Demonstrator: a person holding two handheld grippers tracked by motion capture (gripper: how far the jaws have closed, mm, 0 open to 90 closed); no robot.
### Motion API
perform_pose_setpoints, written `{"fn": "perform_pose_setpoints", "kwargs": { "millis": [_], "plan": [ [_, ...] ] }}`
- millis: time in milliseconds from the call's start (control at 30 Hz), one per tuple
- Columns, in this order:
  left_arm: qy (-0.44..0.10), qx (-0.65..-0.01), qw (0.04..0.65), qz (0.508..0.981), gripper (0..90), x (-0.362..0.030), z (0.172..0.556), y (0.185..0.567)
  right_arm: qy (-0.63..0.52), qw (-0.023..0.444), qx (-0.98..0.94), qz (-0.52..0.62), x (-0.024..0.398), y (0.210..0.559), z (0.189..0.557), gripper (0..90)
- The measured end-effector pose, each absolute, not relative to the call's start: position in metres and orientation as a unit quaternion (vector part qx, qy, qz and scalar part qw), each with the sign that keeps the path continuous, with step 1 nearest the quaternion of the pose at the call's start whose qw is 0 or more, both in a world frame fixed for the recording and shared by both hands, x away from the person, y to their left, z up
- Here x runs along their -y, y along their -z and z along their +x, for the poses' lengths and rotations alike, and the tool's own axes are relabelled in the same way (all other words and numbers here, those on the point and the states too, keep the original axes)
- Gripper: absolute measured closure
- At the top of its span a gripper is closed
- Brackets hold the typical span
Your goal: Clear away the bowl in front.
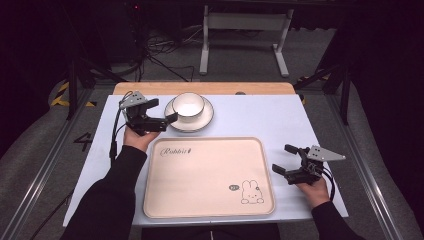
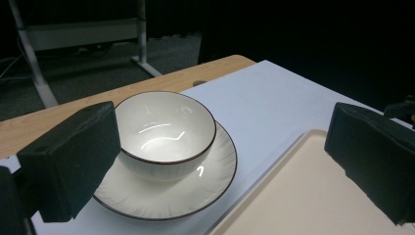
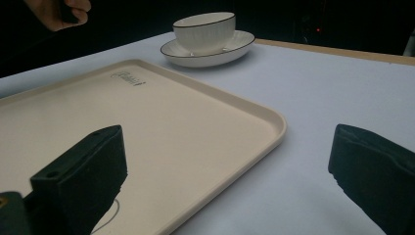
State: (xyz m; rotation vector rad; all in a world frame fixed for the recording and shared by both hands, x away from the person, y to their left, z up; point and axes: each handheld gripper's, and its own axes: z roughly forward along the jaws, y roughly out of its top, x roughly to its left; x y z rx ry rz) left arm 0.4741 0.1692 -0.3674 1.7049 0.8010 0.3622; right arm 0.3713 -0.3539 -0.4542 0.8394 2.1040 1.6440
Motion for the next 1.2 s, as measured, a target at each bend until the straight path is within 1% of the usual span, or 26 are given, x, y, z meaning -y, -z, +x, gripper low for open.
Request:
{"fn": "perform_pose_setpoints", "kwargs": {
  "millis": [333,667,900,1200],
  "plan": [
    [-0.153,-0.344,0.569,0.732,0.9,-0.162,0.487,0.364,-0.579,0.170,-0.741,0.295,0.354,0.454,0.371,1.4],
    [-0.147,-0.361,0.563,0.729,0.7,-0.155,0.503,0.360,-0.579,0.170,-0.742,0.294,0.354,0.454,0.371,1.4],
    [-0.136,-0.395,0.561,0.715,0.5,-0.153,0.519,0.355,-0.579,0.170,-0.741,0.294,0.354,0.454,0.371,1.4],
    [-0.135,-0.439,0.529,0.713,0.9,-0.143,0.541,0.356,-0.580,0.170,-0.741,0.294,0.354,0.454,0.371,1.4]
  ]
}}
